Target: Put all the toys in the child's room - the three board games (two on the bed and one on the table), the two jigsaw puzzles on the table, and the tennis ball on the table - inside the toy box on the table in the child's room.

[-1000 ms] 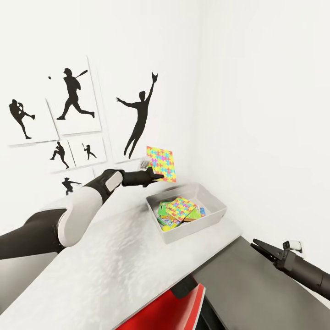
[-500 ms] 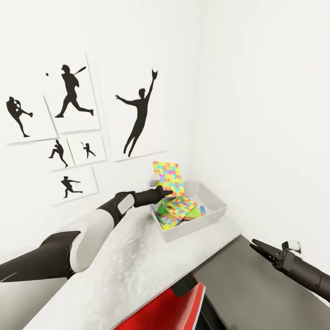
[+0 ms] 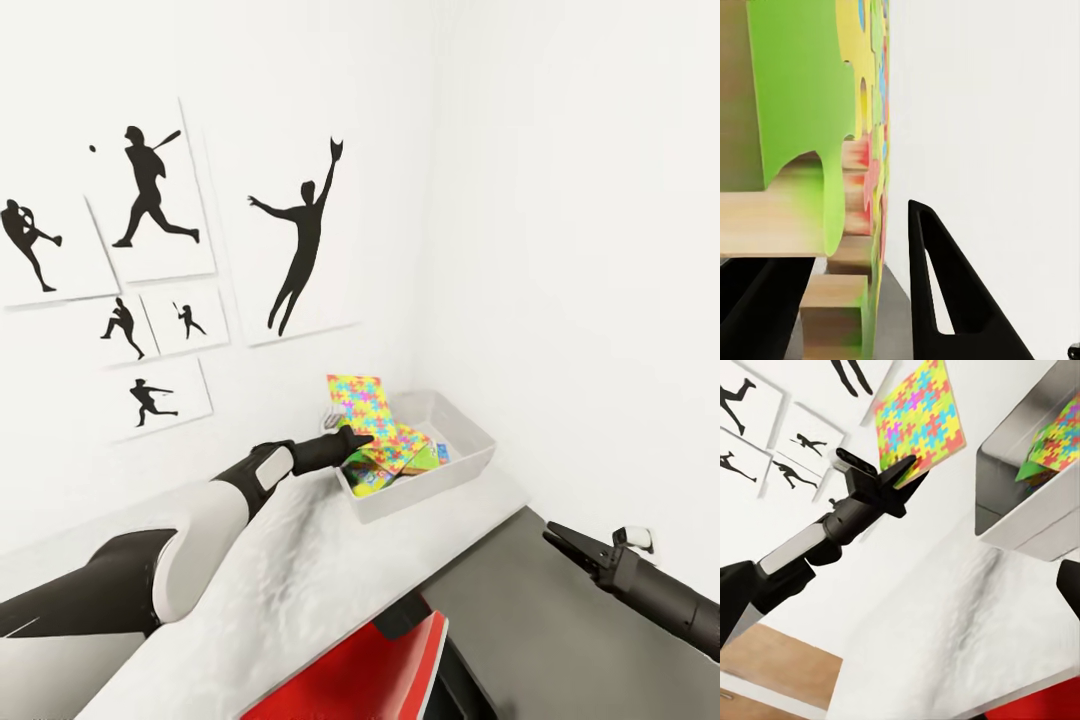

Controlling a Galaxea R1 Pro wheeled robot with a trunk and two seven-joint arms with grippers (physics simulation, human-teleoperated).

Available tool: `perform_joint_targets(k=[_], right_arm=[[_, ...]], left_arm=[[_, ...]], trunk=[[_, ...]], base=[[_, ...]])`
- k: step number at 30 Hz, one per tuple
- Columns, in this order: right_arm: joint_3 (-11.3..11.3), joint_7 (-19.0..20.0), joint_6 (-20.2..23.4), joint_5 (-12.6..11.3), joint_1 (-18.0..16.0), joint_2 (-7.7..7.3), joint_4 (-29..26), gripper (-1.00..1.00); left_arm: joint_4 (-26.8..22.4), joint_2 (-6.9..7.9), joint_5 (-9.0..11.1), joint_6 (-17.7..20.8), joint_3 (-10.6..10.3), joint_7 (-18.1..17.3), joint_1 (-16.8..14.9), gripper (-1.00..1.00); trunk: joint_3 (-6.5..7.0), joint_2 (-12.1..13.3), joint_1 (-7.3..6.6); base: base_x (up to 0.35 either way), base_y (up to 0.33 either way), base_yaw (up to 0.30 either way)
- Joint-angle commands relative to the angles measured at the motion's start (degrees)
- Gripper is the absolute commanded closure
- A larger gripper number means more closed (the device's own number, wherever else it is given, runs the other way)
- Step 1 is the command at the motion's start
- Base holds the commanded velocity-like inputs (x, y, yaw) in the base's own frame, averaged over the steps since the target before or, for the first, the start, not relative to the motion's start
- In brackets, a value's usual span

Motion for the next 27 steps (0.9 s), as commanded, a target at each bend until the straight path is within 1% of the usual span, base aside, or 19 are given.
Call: perform_joint_targets(k=[1,3,5,6,7,8,9,11,12,13,15,18,21,27], right_arm=[[0.0,0.0,0.3,-0.1,-0.1,-0.01,0.0,-1.00],[-0.1,0.0,0.3,-0.1,-0.1,-0.01,0.0,-1.00],[-0.1,0.0,0.3,-0.1,-0.1,-0.01,0.0,-1.00],[-0.1,0.0,0.3,-0.1,-0.1,-0.01,0.0,-1.00],[-0.1,-0.1,0.3,-0.1,-0.1,0.01,0.0,-1.00],[0.0,-0.1,0.3,-0.1,-0.1,0.02,0.0,-1.00],[0.0,-0.1,0.3,-0.1,-0.1,0.05,0.0,-1.00],[0.0,-0.1,0.3,-0.1,-0.1,0.07,0.0,-1.00],[0.0,-0.1,0.4,-0.1,-0.1,0.04,-0.1,-1.00],[0.0,-0.1,0.4,-0.1,-0.1,0.03,-0.1,-1.00],[0.0,-0.1,0.4,-0.1,-0.1,0.05,-0.1,-1.00],[0.0,-0.1,0.4,-0.1,-0.1,0.07,-0.1,-1.00],[0.0,-0.1,0.5,-0.1,-0.1,0.05,-0.1,-1.00],[0.0,-0.1,0.4,-0.1,-0.1,0.06,-0.1,-1.00]], left_arm=[[-0.4,-0.11,0.0,0.7,0.7,0.8,-0.1,1.00],[-0.9,-0.16,0.4,1.1,0.9,1.9,-0.2,1.00],[-1.8,-0.23,1.8,2.7,1.5,4.1,-0.3,1.00],[-2.7,-0.27,3.5,4.4,1.9,6.2,-0.3,1.00],[-3.3,-0.28,4.5,5.2,2.0,7.4,-0.3,1.00],[-4.6,-0.31,6.9,6.8,2.2,10.4,-0.4,1.00],[-6.3,-0.34,9.8,8.2,2.3,14.1,-0.4,1.00],[-9.2,-0.54,15.0,10.4,2.4,20.3,-0.5,1.00],[-10.4,-0.68,17.1,11.4,2.4,22.5,-0.5,1.00],[-11.5,-0.68,18.6,12.4,2.5,24.1,-0.5,1.00],[-12.9,-0.68,19.9,13.2,2.4,25.5,-0.5,1.00],[-14.1,-0.68,20.8,13.9,2.4,26.6,-0.5,1.00],[-14.7,-0.68,21.2,14.1,2.4,27.0,-0.5,1.00],[-14.9,-0.68,21.3,13.9,2.1,27.1,-0.5,1.00]], trunk=[[-0.21,-0.1,0.03],[-0.40,-0.1,0.03],[-0.59,-0.1,0.03],[-0.68,-0.1,0.03],[-0.77,-0.1,0.03],[-0.87,-0.1,0.03],[-0.96,-0.1,0.03],[-1.15,-0.1,0.03],[-1.24,-0.1,0.03],[-1.33,-0.1,0.03],[-1.52,-0.1,0.03],[-1.80,-0.1,0.03],[-2.08,-0.1,0.03],[-2.64,-0.1,0.03]], base=[[0.000,0.000,0.000],[0.000,0.000,0.000],[0.000,0.000,0.000],[0.000,0.000,0.000],[0.000,0.000,0.000],[0.000,0.000,0.000],[0.000,0.000,0.000],[0.000,0.000,0.000],[0.000,0.000,0.000],[0.000,0.000,0.000],[0.000,0.000,0.000],[0.000,0.000,0.000],[0.000,0.000,0.000],[0.000,0.000,0.000]])
